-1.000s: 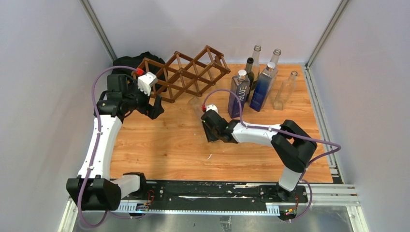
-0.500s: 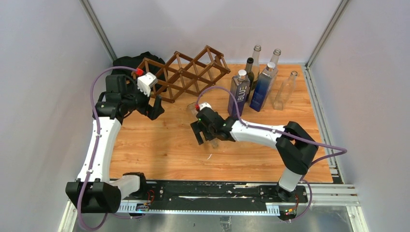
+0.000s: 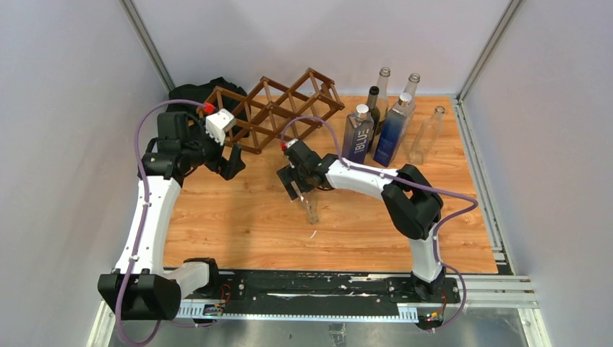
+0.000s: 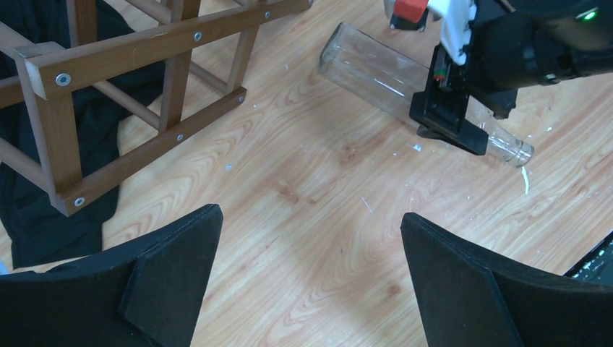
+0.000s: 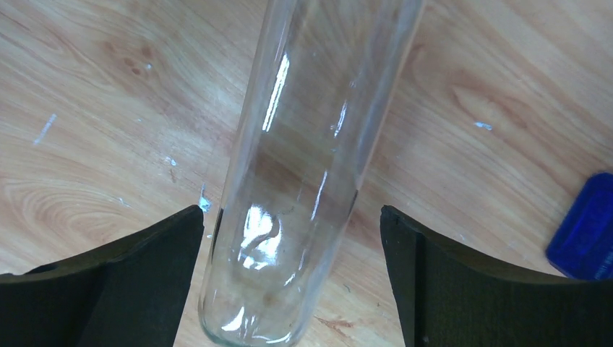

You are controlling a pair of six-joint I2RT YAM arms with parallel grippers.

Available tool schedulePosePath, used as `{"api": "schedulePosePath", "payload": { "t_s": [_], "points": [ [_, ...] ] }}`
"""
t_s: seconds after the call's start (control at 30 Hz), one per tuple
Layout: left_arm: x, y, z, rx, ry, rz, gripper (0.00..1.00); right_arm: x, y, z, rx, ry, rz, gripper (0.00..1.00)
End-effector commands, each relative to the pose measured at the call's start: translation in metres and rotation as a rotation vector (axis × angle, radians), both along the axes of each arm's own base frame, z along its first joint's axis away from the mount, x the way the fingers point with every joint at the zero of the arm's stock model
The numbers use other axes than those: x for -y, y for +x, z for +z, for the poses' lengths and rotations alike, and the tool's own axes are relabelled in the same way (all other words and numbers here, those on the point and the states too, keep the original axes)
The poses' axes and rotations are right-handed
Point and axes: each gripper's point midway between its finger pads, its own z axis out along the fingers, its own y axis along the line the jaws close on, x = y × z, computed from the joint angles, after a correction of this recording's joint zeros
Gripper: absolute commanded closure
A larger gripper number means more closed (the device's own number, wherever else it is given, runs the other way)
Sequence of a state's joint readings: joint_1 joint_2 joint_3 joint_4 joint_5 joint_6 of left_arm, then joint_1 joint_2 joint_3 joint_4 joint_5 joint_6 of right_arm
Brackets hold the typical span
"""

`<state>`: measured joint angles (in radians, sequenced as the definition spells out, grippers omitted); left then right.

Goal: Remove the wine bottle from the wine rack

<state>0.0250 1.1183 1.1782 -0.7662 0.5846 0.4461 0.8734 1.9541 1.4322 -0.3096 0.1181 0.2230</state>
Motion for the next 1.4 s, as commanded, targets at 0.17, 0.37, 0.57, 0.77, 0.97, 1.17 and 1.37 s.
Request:
{"api": "schedulePosePath", "payload": {
  "t_s": [0.17,0.37,0.57,0.77,0.97,1.17,1.37],
  "points": [
    [0.003,-0.005,0.009,0.024,-0.005,-0.029,0.00,0.001,-0.018,-0.034,-0.084,-0.012,0.032,0.10],
    [0.004,-0.008,0.006,0.015,-0.004,-0.040,0.00,0.000,-0.021,-0.041,-0.094,0.005,0.016,0.37],
    [0.006,-0.016,0.000,0.023,0.021,-0.098,0.00,0.001,-0.027,-0.025,-0.093,0.054,0.007,0.98],
    [0.013,-0.038,-0.005,0.189,0.126,-0.295,0.00,-0.014,-0.064,0.034,-0.162,0.251,0.133,1.00],
    [0.023,-0.057,-0.017,0.376,0.372,-0.496,0.00,-0.029,-0.110,0.081,-0.313,0.439,0.255,1.00],
    [0.041,-0.084,-0.026,0.589,0.541,-0.721,0.00,-0.042,-0.150,0.120,-0.489,0.574,0.391,1.00],
    [0.049,-0.097,-0.031,0.746,0.636,-0.860,0.00,-0.045,-0.173,0.148,-0.533,0.594,0.474,1.00]
  ]
}}
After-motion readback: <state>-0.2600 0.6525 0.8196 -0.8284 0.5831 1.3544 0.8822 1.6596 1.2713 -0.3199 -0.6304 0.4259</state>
